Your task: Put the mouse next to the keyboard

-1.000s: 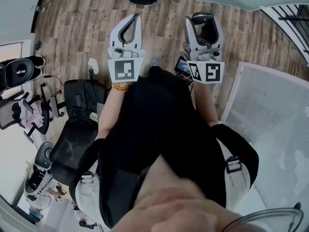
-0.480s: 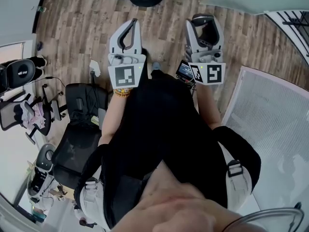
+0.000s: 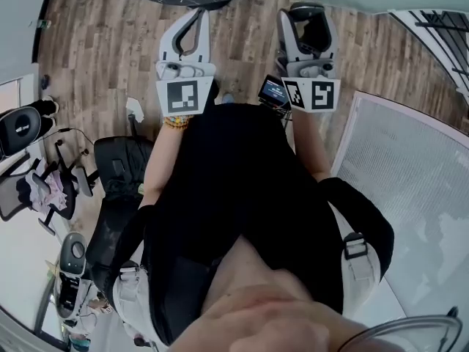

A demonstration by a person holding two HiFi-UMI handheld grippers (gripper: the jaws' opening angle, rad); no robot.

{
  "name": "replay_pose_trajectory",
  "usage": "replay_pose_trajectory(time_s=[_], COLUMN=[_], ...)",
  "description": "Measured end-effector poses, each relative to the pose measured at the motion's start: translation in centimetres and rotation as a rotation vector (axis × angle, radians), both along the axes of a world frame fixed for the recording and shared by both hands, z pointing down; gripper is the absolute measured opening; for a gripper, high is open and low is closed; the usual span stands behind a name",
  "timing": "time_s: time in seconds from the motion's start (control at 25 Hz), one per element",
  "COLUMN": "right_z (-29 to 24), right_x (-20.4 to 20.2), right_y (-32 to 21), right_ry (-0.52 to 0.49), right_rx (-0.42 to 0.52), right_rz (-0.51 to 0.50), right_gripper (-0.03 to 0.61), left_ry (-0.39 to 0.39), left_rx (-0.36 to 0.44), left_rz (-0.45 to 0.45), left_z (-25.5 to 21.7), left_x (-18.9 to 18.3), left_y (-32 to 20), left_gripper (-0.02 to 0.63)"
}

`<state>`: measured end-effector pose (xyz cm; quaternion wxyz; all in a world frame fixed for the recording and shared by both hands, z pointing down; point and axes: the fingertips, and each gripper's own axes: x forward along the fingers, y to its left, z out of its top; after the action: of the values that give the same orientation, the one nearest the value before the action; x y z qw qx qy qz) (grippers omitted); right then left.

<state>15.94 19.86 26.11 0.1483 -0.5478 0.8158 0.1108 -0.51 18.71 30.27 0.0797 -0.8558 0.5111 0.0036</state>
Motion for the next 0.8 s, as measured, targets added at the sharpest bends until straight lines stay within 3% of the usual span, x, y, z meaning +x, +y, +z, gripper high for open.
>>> replay_pose_trajectory(time_s=[0.28, 0.8], right_z=[-2.2, -3.6], right_x=[-3.6, -6.7], right_y=[-6.0, -12.1], right_ry=[0.028, 0.065], right_rx=[0.001, -0.009], right_rz=[0.059, 0.123], right_gripper=[0.290, 0.288], left_ry=[0.052, 0.070], left_rx=[0.023, 0.005], left_rz=[0.020, 0.000], left_z=[-1.5, -0.9], left_x=[-5.0, -11.3], left_y=[-7.2, -11.9], left_gripper=[0.014, 0.014])
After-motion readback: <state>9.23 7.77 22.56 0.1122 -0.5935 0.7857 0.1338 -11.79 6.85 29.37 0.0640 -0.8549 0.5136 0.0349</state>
